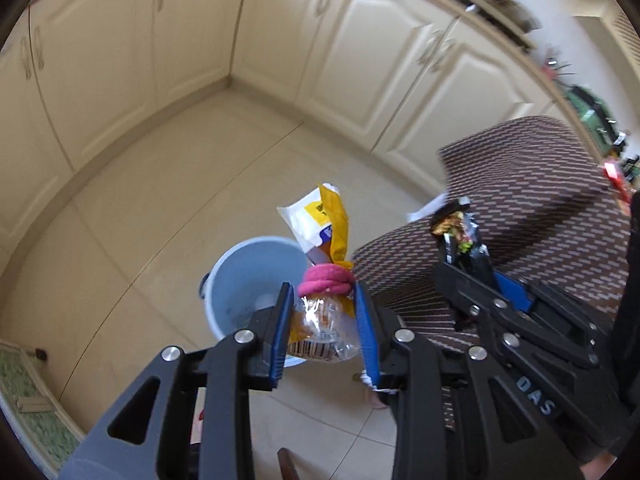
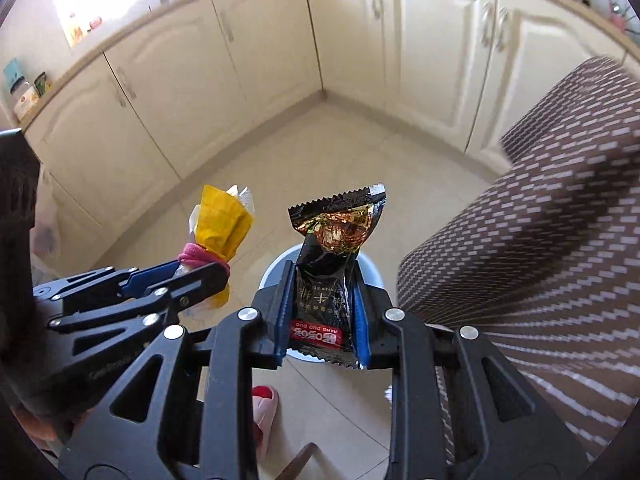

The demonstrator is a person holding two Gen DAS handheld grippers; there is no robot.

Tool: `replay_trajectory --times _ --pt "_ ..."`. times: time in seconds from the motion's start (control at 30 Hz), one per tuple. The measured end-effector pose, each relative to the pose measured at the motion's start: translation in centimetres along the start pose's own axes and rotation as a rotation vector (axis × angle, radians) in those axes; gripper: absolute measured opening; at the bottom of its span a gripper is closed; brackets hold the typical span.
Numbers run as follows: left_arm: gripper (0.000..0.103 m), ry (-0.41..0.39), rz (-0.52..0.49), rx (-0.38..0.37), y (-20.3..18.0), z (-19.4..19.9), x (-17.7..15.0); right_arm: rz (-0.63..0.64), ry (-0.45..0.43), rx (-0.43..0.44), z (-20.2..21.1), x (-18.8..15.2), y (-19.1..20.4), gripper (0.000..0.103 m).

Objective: Collect trash
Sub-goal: 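Carry both held items over the blue bucket, then open both tools to drop the items into the bucket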

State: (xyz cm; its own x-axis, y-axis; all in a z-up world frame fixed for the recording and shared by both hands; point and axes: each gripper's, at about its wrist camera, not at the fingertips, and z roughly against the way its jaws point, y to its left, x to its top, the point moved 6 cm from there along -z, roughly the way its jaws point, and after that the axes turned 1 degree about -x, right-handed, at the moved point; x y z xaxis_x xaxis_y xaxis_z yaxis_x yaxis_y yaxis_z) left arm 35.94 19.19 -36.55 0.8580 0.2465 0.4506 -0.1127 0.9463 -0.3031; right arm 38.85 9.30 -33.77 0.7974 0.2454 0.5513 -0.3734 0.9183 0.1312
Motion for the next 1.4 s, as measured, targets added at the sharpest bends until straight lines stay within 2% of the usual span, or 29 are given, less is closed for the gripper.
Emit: replay_trajectory --times 0.07,0.17,0.27,0.47,0.77,1.2,1.3,1.4 --pt "0.030 0.018 -0.003 0.031 1.3 -2.1 0.7 -0.007 0.022 -0.005 -1.7 -0.3 -0.2 0.026" --pt "0.036 0.049 0.002 0.025 2.1 -4.6 1.3 -0.029 0.055 -0.016 -4.4 -0.6 -0.6 0.026" --pt "0.060 0.060 0.036 0.015 2.8 -6.7 1.4 -0.046 0.082 -0.025 -6.1 -1.3 -1.0 0.026" --pt "0.061 0.113 0.038 0.052 4.3 -9.1 0.7 -0.086 0.143 -0.021 -9.5 -2.5 -2.1 0.026" --pt "0.061 0.139 0.111 0.105 7.4 -9.7 -0.4 -0.080 0.180 0.014 -11.8 -2.4 -0.7 0.026" --pt "0.061 0.109 0.163 0.079 8.7 -8.6 0.0 -0.056 0.136 0.012 -12.4 -0.5 0.4 0.032" --pt "0.061 0.105 0.177 0.074 8.9 -8.5 0.0 -0.052 0.127 0.004 -12.1 -0.2 0.4 0.042" --pt "0.061 0.103 0.183 0.067 8.8 -8.3 -0.2 -0.045 0.120 -0.005 -11.0 0.1 0.5 0.042"
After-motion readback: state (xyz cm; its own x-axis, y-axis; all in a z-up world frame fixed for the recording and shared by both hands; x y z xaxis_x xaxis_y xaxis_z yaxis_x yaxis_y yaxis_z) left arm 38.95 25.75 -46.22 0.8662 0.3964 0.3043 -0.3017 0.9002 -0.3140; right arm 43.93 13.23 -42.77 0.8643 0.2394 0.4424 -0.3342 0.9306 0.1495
